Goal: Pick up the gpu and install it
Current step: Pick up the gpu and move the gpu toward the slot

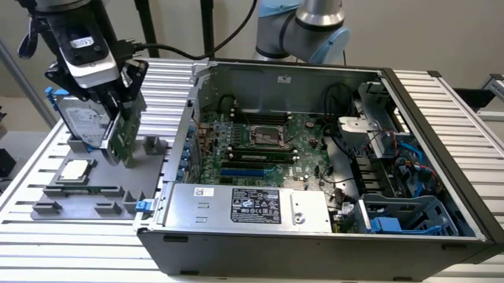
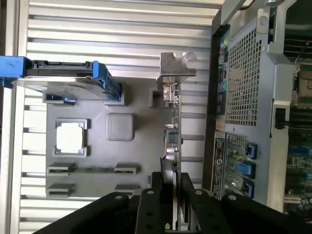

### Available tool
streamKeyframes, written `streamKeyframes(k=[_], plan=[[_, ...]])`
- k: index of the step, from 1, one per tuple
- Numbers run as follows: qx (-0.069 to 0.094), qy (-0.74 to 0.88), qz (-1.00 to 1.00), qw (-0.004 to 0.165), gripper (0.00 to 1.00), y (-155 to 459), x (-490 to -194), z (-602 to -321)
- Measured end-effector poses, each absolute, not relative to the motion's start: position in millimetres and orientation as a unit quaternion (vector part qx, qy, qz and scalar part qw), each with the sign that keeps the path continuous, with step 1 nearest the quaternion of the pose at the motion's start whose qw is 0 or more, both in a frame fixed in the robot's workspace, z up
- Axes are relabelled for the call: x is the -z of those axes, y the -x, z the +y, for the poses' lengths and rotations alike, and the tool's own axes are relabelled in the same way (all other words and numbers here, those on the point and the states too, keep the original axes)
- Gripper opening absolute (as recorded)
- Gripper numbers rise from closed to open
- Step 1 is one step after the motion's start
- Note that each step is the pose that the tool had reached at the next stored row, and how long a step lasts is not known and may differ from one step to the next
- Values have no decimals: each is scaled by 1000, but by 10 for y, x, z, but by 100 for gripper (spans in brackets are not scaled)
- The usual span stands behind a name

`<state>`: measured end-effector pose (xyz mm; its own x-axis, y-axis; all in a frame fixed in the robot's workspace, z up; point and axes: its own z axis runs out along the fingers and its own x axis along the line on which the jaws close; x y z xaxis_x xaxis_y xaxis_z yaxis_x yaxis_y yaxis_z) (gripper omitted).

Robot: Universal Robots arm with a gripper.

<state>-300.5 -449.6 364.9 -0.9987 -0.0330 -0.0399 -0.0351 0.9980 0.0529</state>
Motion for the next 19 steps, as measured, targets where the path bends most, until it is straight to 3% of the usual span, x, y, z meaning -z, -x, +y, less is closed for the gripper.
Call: streamKeyframes(k=[19], plan=[[-27, 15, 999, 8, 0, 2357, -4451, -4519]])
